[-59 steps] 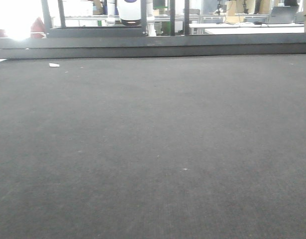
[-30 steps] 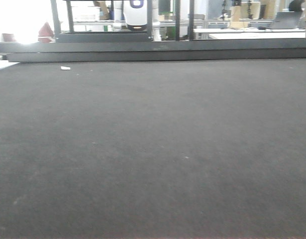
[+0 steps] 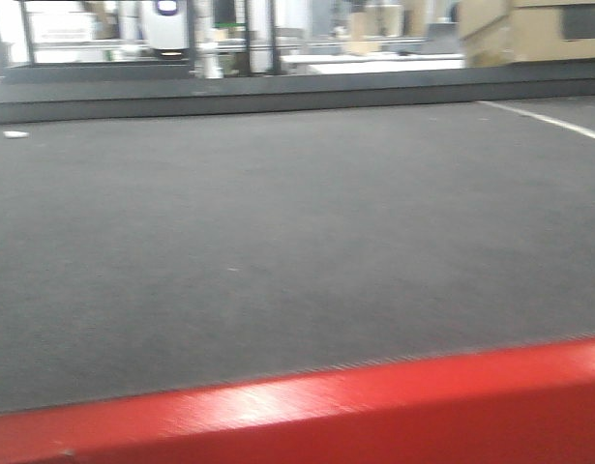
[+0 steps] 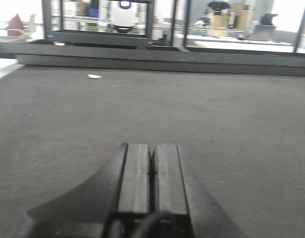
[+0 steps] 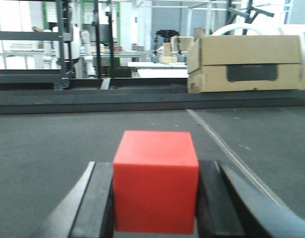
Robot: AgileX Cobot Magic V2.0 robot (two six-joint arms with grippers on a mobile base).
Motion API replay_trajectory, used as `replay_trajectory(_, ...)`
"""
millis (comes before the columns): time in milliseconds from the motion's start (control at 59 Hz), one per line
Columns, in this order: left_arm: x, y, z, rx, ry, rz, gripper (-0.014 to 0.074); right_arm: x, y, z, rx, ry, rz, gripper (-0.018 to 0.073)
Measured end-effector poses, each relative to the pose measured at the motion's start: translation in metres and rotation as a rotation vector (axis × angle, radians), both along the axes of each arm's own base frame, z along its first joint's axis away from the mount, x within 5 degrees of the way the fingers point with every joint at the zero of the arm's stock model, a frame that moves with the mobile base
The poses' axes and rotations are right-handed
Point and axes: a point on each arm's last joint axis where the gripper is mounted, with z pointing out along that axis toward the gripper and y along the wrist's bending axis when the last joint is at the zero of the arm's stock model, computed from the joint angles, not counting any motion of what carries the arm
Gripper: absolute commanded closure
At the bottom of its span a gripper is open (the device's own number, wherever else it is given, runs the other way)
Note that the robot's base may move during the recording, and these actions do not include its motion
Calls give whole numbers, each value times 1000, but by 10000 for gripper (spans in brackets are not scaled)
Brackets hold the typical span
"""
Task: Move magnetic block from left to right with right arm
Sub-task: 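Carry the red cube in the right gripper while driving past the red table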
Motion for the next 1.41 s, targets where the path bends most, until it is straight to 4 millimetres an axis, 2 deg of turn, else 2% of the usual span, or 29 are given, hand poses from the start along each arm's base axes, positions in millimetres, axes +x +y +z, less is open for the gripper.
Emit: replay_trajectory(1406, 0, 0, 0, 0, 0, 0, 713, 0, 0, 0, 0, 0, 0, 347)
